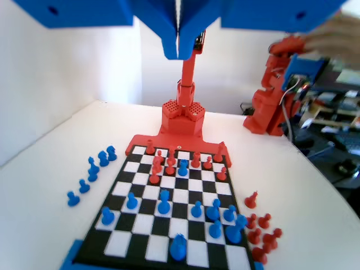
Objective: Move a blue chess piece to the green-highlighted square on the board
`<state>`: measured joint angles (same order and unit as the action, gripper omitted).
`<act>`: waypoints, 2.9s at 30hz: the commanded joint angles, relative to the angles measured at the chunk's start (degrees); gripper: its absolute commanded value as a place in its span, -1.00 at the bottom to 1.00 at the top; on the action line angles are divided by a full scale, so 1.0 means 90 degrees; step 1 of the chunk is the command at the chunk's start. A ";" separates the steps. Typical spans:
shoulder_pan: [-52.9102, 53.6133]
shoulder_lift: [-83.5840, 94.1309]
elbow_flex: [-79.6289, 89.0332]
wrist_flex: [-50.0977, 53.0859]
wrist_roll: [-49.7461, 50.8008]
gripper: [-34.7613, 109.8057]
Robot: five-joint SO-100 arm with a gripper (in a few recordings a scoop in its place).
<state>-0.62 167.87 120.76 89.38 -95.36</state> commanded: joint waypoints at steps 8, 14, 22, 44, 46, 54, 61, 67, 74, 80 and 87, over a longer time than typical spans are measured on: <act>0.0283 -0.3145 -0.2246 -0.0146 0.0693 -0.51; 0.0937 -0.4307 -0.2090 -0.0615 0.1250 -0.51; 0.1719 -0.5381 -0.1172 -0.0957 0.1592 -0.51; 0.2344 -0.7100 -0.0273 -0.2578 0.1484 -0.42; 0.2354 -0.7148 -0.0254 -0.2686 0.1445 -0.41; 0.2422 -0.7266 0.0166 -0.3271 0.1270 -0.41; 0.2510 -0.7617 0.0332 -0.3662 0.1123 -0.41; 0.2529 -0.7822 0.0586 -0.4053 0.1006 -0.41; 0.2656 -0.7939 0.0977 -0.4473 0.0830 -0.41; 0.2666 -0.8096 0.1113 -0.4756 0.0762 -0.41; 0.2676 -0.8193 0.1172 -0.4932 0.0732 -0.41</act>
<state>22.41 93.34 131.40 45.62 -87.63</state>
